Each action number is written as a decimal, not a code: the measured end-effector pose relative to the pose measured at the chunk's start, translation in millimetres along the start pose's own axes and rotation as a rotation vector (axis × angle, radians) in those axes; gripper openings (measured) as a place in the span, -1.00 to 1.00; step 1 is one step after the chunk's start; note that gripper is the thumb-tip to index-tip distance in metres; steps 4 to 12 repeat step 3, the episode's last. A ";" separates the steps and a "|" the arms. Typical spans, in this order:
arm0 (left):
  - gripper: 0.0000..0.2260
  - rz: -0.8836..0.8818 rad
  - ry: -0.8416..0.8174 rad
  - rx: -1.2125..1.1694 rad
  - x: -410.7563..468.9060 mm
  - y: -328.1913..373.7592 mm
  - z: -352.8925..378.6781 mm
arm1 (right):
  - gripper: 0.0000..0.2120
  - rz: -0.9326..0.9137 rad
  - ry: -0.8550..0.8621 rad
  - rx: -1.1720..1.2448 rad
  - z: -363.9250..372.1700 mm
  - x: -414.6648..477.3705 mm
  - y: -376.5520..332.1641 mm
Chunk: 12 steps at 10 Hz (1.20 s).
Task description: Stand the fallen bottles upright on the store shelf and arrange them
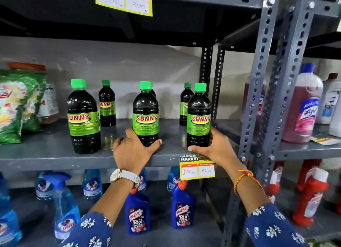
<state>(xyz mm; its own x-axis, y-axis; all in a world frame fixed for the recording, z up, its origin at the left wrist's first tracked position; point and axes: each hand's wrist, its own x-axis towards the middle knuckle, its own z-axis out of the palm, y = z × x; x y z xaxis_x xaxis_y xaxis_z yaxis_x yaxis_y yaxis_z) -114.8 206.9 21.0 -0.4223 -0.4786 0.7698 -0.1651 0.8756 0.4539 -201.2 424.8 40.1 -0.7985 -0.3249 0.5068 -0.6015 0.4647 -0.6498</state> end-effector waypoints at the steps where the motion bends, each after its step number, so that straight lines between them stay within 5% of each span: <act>1: -0.26 0.006 -0.048 -0.035 -2.4 0.0 -4.7 | -0.30 0.034 -0.016 0.015 -1.2 -1.2 -2.1; 3: -0.21 0.159 -0.079 -0.092 -19.9 -25.4 -22.9 | -0.26 -0.165 0.523 -0.041 12.9 -25.7 -20.2; 12: -0.21 0.159 -0.079 -0.092 -19.9 -25.4 -22.9 | -0.26 -0.165 0.523 -0.041 12.9 -25.7 -20.2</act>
